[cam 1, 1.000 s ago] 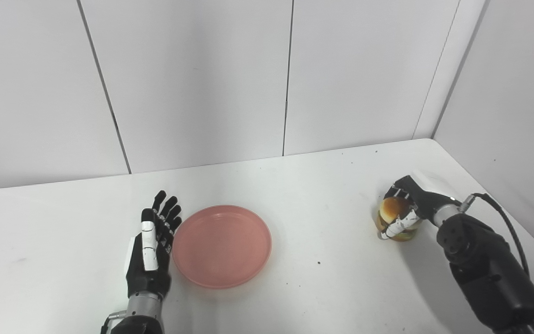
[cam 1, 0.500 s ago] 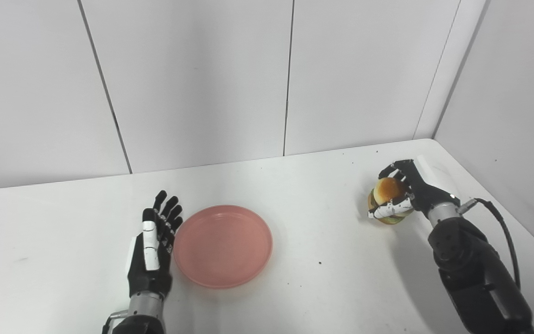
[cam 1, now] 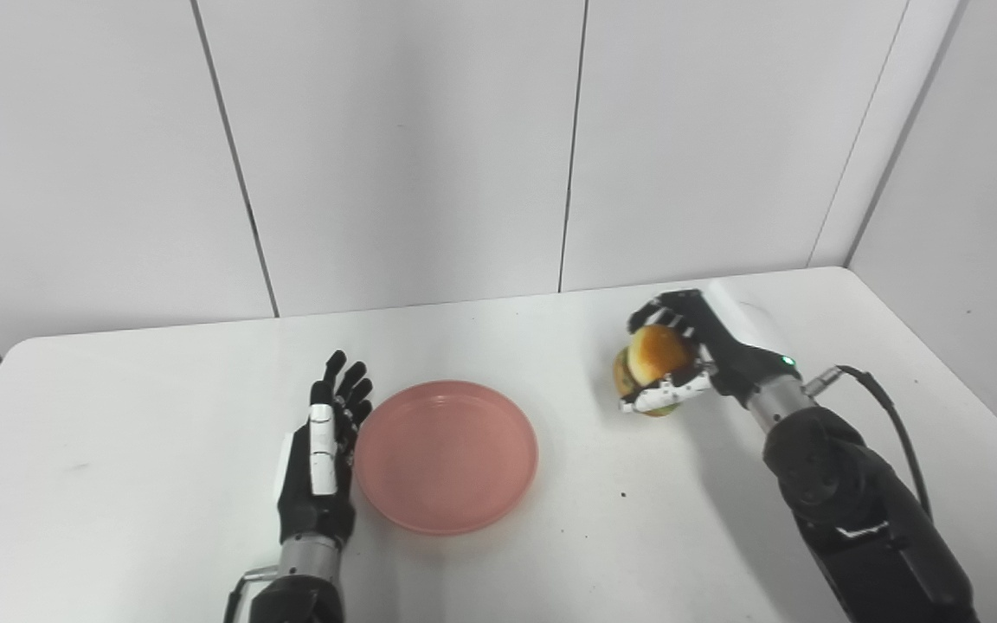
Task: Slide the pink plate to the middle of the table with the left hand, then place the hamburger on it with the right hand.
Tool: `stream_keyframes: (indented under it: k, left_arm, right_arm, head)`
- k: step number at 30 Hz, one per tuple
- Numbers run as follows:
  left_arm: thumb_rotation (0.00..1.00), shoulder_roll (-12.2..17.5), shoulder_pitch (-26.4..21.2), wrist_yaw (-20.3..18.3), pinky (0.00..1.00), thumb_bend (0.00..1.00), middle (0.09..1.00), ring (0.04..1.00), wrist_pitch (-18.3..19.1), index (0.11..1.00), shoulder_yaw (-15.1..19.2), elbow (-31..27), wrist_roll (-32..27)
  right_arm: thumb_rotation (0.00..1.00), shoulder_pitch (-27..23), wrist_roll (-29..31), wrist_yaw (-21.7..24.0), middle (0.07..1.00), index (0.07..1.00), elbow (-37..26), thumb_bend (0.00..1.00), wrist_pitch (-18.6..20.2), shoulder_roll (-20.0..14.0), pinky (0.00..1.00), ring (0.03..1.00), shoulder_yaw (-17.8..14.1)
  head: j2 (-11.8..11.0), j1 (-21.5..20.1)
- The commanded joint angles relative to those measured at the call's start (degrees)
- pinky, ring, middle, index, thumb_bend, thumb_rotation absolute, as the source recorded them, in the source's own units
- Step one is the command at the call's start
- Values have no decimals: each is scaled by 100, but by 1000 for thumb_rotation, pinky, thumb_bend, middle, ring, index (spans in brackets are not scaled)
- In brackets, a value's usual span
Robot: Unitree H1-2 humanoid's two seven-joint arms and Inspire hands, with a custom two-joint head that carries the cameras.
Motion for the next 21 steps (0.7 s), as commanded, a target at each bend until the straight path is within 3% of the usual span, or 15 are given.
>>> stream_keyframes:
  k: [1, 6, 12, 19, 21]
  left_arm:
    - [1000, -115, 316, 64, 959, 741, 928, 927, -138, 934, -45, 365, 91]
    - [1000, -156, 239, 103, 954, 740, 927, 930, -374, 933, -104, 546, 249]
    - [1000, -258, 205, 226, 943, 738, 932, 941, -483, 937, -138, 664, 375]
    - [1000, -386, 183, 501, 937, 720, 932, 933, -554, 944, -163, 747, 559]
    - [1000, -377, 180, 529, 937, 723, 936, 935, -540, 948, -203, 742, 581]
  right_arm:
    - [0, -407, 147, 205, 457, 513, -280, 523, 112, 45, 305, 386, 42]
    - [0, -709, 3, 459, 419, 525, -312, 520, -7, 298, 239, 327, 471]
    - [0, -915, -23, 543, 410, 520, -41, 520, -269, 489, 252, 344, 836]
    - [0, -1019, -222, 547, 399, 512, 429, 520, -314, 797, 235, 314, 1263]
    - [0, -1047, -296, 534, 410, 515, 592, 521, -396, 833, 269, 347, 1376]
  head:
    - [8, 7]
    - [17, 378]
    - [24, 694]
    - [21, 884]
    - [25, 933]
